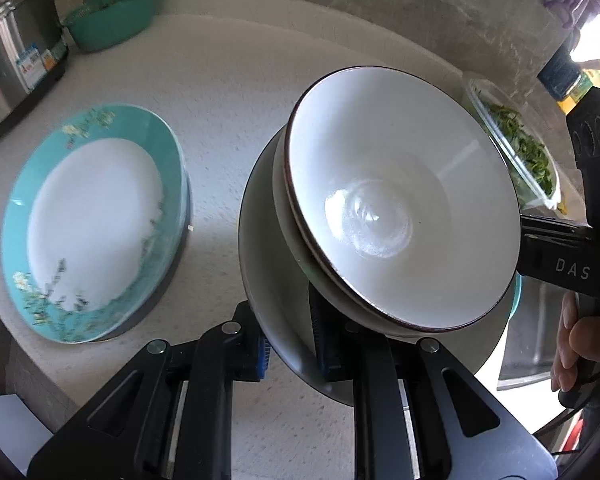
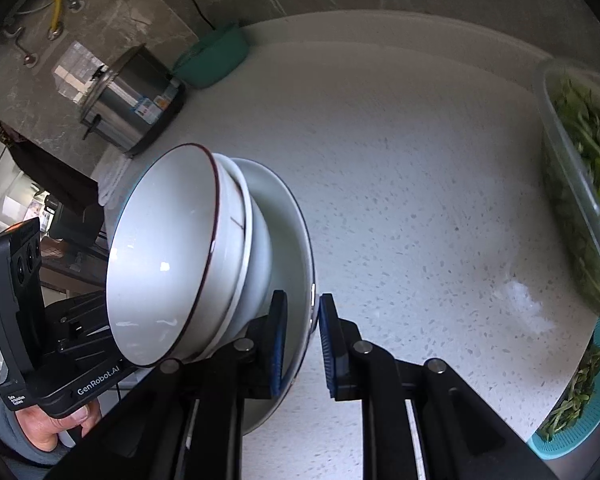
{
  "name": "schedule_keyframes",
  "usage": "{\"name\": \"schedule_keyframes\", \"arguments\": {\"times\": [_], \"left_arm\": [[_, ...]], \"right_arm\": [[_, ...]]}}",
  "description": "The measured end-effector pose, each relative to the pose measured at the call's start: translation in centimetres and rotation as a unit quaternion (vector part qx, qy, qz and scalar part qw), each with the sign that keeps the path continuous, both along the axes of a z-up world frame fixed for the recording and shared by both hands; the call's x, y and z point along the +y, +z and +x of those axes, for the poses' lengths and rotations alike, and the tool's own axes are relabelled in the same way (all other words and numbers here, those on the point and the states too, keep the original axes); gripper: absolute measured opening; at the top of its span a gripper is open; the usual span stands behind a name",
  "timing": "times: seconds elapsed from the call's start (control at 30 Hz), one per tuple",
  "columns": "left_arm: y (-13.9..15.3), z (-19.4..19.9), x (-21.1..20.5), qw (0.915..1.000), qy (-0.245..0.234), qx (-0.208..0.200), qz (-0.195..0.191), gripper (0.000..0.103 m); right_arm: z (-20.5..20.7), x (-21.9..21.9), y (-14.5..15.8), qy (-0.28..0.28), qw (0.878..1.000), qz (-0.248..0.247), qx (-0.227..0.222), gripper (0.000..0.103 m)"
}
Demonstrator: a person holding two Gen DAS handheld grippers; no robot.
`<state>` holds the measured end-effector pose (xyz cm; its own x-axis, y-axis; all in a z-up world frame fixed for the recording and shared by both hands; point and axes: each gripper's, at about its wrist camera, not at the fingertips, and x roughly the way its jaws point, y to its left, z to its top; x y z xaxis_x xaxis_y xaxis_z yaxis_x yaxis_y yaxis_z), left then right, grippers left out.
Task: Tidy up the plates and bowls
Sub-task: 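Carry the bowl stack onto the teal floral plate stack with the left tool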
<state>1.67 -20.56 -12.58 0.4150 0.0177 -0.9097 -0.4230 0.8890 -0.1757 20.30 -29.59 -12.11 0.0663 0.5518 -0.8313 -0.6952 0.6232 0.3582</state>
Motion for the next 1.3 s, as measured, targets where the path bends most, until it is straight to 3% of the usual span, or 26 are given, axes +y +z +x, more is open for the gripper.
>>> {"name": "schedule_keyframes", "arguments": {"times": [0.4, 0.67, 1.0, 1.3], "left_arm": [[6.0, -6.0, 4.5, 0.9993, 0.032, -0.016, 0.014, 0.015], [7.9, -9.9, 11.5, 0.9991, 0.037, -0.019, 0.007, 0.015], [5.5, -11.7, 19.3, 0.9998, 0.017, -0.004, 0.011, 0.015], [2.3, -11.0, 21.4, 0.9999, -0.012, 0.006, 0.000, 0.015]], "right_arm": [[-4.1, 6.1, 4.1, 0.037, 0.999, 0.023, -0.014, 0.018], [-6.6, 12.8, 5.1, 0.041, 0.999, 0.025, -0.022, 0.018], [-7.1, 19.9, 2.4, 0.027, 0.999, 0.018, -0.010, 0.018], [-6.2, 21.7, -0.9, -0.002, 1.000, -0.002, 0.009, 0.018]]}}
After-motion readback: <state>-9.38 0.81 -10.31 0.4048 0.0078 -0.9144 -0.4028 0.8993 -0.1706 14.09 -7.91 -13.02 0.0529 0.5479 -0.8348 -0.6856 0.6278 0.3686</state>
